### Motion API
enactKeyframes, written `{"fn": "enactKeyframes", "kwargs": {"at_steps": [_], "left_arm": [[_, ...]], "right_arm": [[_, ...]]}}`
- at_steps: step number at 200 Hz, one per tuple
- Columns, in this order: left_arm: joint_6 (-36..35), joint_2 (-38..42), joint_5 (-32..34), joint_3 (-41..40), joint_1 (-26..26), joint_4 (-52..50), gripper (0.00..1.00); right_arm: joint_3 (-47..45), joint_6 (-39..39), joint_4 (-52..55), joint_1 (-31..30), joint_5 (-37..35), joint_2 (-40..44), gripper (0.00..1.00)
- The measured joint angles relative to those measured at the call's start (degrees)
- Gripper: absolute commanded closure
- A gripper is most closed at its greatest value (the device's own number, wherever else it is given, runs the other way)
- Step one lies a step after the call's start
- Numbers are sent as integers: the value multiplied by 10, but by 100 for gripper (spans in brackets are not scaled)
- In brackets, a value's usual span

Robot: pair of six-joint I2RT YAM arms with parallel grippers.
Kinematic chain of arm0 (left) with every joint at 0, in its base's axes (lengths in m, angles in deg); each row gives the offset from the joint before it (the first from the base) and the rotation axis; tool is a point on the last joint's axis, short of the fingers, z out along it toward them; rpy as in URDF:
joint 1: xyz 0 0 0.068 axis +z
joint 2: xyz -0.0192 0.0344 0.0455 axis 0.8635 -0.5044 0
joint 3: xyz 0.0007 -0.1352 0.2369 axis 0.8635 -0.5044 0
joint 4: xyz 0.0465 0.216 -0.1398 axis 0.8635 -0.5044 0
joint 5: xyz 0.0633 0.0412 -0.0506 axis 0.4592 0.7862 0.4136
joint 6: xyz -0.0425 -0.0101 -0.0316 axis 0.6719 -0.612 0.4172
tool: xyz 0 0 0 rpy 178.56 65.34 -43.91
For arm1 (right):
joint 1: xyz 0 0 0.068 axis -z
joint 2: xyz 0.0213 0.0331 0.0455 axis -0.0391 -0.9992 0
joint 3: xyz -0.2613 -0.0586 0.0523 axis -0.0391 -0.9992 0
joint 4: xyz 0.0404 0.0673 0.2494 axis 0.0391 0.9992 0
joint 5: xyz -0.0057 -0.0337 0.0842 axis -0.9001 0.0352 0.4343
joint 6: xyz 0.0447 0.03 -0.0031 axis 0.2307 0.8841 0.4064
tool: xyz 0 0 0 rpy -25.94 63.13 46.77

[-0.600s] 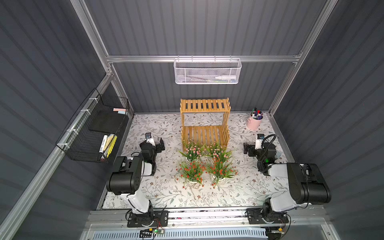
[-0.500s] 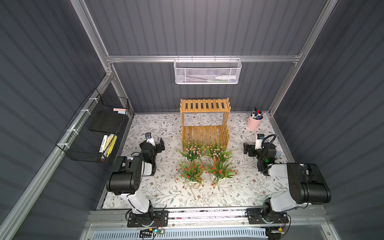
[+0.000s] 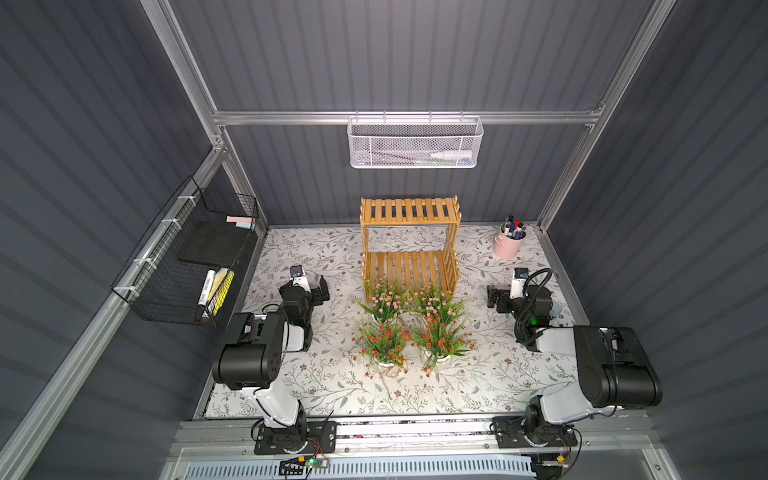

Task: Place the baby's breath potted plants on the rack by color
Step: Pick up the baby's breath potted plant from the center of the board.

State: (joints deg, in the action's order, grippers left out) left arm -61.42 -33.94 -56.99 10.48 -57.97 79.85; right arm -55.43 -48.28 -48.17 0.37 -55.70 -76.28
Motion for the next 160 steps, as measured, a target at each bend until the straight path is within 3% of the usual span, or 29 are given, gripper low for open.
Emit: {"fn": "enactKeyframes", "kwargs": {"at_steps": [65,113,160], "left_arm": [[10,1,20,4,0,-10,1],[54,31,100,171,0,-241,0],[127,39,153,311,-17,-451,0]], "right_arm": [[0,4,1,0,-21,4,1],[53,34,159,0,-52,160,1],[133,70,322,-22,1,274,1]]}}
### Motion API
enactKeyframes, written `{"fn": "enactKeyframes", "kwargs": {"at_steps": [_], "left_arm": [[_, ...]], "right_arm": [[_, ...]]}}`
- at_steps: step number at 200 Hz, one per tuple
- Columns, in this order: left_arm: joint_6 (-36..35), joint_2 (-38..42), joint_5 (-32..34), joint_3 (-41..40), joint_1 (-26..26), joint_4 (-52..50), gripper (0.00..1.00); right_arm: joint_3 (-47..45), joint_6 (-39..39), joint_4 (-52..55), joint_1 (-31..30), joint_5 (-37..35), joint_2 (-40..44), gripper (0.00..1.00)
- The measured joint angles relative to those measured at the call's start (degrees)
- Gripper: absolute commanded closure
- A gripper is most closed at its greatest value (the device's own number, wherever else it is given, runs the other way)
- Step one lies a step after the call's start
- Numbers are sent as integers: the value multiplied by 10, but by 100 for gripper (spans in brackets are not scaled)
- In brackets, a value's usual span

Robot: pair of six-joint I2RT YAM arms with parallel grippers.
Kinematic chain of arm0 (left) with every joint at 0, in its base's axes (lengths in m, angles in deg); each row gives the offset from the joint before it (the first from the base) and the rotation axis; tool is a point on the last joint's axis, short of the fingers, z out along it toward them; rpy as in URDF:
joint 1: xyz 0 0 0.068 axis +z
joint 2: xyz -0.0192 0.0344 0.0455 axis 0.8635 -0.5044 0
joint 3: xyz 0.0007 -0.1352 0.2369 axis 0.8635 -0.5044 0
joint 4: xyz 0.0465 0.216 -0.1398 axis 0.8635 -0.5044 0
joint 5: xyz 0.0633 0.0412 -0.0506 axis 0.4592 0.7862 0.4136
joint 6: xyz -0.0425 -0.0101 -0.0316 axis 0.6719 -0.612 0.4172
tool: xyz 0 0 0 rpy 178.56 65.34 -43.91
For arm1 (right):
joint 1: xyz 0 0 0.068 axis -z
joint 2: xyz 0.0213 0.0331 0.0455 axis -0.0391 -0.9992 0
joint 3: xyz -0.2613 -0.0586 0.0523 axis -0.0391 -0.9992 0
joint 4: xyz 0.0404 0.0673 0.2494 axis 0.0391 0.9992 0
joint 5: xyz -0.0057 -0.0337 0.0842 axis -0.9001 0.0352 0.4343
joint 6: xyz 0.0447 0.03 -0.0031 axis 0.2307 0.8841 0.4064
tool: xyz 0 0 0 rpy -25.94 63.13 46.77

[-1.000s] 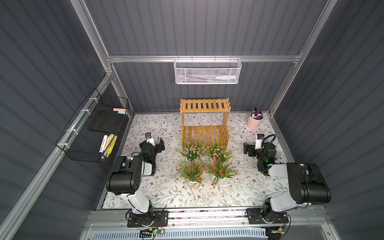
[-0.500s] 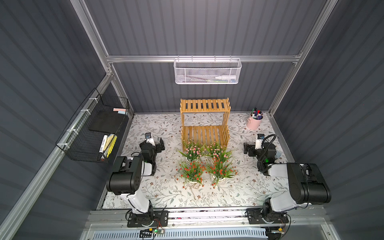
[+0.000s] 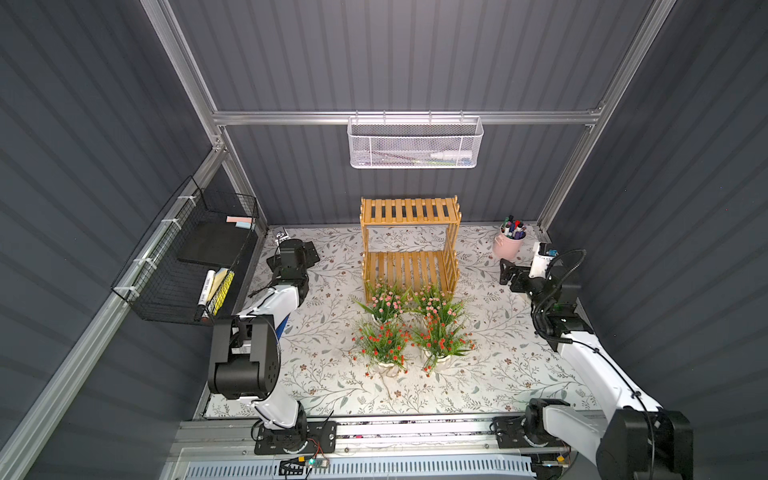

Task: Place the baby's breath potted plants on the rack by color
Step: Pick up the baby's breath potted plant from the center of the board.

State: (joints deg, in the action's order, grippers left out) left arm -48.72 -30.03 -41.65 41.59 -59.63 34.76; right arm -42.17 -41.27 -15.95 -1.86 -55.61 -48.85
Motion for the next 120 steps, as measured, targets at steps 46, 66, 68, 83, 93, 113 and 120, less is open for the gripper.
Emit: {"fn": "enactKeyframes", "kwargs": {"at_steps": [46,66,68,83,93,113,120], "left_arm": [[31,39,16,9,-106,-121,1],[46,81,6,9,-116,-147,1],[47,87,5,9,-116,-149,1],[54,118,3,9,-115,-158,0],[56,136,-3,9,-115,-163,1],[57,164,-24,7,-115,-168,0],[57,172,-32,7,-116,-172,1]], "right_arm": [[28,8,216,-201,-24,85,3],[40,23,296,-314,-56,133,4],[40,25,303,-323,-60,138,4],[48,37,348,-400,-89,169,5],[55,47,378,-450,-111,180,5],[64,78,429,-547,-158,184,4],[66,96,450,-586,-183,183,1]]}}
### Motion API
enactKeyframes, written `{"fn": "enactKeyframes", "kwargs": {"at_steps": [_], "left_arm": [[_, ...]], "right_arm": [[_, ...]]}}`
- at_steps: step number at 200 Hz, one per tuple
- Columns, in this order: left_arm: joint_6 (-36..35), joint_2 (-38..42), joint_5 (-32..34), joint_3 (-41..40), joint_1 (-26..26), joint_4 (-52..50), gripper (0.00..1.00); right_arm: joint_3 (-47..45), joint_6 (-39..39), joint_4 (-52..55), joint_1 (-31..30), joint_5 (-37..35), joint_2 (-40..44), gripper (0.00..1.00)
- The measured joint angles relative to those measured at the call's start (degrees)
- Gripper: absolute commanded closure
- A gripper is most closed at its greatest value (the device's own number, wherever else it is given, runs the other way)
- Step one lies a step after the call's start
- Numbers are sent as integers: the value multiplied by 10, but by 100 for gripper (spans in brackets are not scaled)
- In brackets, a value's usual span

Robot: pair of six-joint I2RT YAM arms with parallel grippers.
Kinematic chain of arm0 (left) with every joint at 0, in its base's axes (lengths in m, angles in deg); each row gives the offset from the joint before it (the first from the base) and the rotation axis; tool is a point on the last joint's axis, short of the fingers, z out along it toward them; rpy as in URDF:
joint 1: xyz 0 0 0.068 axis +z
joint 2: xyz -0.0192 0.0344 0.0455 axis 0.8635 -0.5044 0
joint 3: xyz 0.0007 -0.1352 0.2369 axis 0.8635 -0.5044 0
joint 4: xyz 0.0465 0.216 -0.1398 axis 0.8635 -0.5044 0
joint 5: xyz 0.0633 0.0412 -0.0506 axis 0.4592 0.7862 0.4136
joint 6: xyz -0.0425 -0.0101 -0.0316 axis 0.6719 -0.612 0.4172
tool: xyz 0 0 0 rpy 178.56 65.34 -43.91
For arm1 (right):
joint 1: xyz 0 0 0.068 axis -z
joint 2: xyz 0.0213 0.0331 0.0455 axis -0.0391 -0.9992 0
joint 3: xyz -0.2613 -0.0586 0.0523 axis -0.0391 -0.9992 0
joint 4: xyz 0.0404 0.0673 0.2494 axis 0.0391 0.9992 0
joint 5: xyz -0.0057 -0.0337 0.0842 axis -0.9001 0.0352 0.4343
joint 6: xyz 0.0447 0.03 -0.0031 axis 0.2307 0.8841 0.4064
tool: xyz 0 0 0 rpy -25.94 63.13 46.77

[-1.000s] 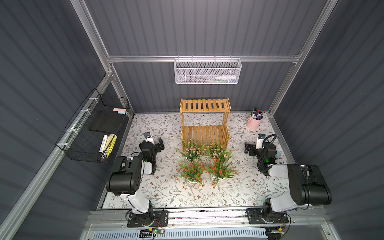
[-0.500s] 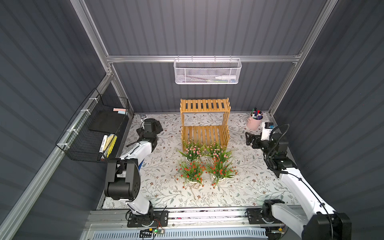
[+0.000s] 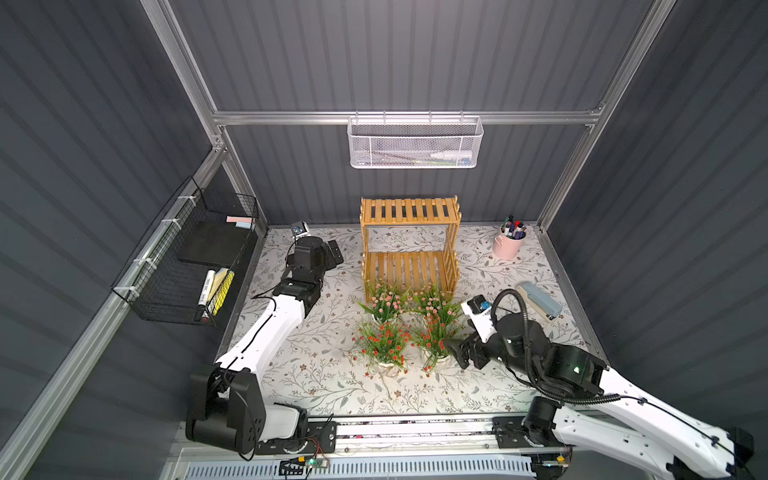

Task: Place the baby's breath potted plants on the rack by color
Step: Pick up the baby's breath potted plant from the center of the board.

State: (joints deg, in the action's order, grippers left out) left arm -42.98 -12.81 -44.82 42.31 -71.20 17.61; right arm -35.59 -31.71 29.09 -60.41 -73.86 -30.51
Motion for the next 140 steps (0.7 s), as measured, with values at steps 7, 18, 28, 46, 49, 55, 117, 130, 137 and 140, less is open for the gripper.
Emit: {"fn": "enactKeyframes", "kwargs": {"at_steps": [7,18,28,46,49,55,117,130,137,140], "left_arm": [[0,7,-7,0,0,-3,0],[0,16,-18,0,0,-9,1],[0,23,-25,0,0,-14,1],[0,34,-38,0,0,-21,0],[0,36,-39,0,0,-21,1],[0,40,-41,-1,0,-21,1],[0,57,-68,-9,0,-21,1],[0,57,-72,-15,0,-21,0],[0,57,-75,-17,0,-21,1],[0,57,-75,-17,0,-21,1]], "right_arm": [[0,16,18,-32,-19,-2,1],[0,43,44,-77,-46,-3,1],[-2,68,60,-108,-66,-2,1],[-13,110,77,-150,-90,-3,2],[-16,116,80,-156,-93,-5,2],[-23,127,85,-169,-98,-7,1],[-119,218,65,-221,-117,-45,1],[-145,229,40,-221,-119,-57,1],[-156,233,30,-221,-120,-61,1],[-162,235,24,-221,-119,-63,1]]}}
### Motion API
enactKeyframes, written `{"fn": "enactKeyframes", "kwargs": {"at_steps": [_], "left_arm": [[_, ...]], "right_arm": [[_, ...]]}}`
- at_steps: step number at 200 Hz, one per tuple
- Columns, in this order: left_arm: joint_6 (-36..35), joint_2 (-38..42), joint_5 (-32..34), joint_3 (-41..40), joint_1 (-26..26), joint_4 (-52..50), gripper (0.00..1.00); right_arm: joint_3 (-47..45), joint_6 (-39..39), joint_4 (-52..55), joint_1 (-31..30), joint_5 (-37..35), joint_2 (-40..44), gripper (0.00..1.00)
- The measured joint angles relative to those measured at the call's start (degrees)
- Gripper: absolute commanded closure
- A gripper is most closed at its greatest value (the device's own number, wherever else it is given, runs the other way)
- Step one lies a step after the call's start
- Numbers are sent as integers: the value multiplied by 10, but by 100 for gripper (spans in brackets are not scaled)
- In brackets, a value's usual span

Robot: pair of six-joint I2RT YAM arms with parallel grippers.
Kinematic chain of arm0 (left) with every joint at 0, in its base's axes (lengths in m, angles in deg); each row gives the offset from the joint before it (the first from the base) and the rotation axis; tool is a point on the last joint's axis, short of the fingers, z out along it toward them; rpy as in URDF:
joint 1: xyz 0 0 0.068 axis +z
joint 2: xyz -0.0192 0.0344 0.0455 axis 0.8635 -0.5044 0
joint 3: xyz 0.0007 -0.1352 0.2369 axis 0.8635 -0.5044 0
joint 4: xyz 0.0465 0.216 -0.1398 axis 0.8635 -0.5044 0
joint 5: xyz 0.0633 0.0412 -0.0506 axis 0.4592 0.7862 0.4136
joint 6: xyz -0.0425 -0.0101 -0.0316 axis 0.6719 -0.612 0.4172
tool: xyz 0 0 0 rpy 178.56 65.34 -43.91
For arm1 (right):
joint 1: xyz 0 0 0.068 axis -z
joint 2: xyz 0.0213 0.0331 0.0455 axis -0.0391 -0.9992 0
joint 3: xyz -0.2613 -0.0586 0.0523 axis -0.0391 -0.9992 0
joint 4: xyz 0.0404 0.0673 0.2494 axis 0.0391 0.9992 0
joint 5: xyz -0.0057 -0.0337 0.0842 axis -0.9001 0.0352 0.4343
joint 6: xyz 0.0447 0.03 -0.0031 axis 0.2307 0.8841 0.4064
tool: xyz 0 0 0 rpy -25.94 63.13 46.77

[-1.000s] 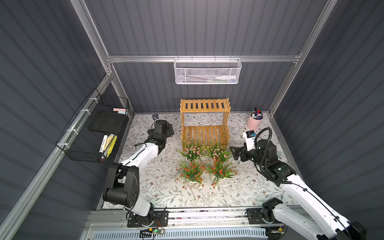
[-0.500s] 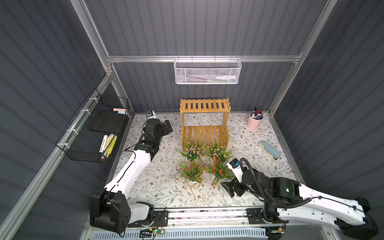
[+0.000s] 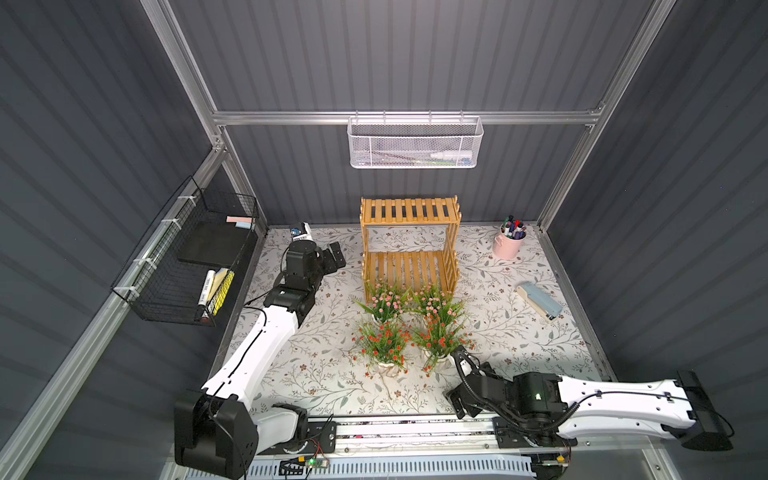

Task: Place the baby's breath potted plants on the rack by color
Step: Pick up the baby's breath potted plant from the center of the board.

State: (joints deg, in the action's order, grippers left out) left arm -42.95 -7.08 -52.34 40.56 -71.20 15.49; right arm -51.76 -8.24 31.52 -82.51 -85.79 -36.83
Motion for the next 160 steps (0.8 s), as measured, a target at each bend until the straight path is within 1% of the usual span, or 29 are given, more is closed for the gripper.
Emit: {"fn": "enactKeyframes", "kwargs": {"at_steps": [33,53,74,89,112,143,160], "left_arm": [[0,0,-6,-2,0,1,1],[0,3,-6,-9,0,2,0],[0,7,-6,-12,0,2,1],[0,8,-6,-12,0,2,1],[0,9,-6,-12,0,2,1],[0,9,-6,-12,0,0,0],[1,9,-6,-12,0,0,1]], "right_arm": [[-26,25,-32,-5,8,-18,1],[-33,21,-68,-10,-13,-20,1],[-36,-16,-123,-5,-55,-25,1],[-38,-45,-160,10,-75,-34,1],[-59,-77,-211,45,-91,-35,1],[-116,-128,-291,60,-101,-13,1],[-138,-160,-334,79,-95,-8,1]]}}
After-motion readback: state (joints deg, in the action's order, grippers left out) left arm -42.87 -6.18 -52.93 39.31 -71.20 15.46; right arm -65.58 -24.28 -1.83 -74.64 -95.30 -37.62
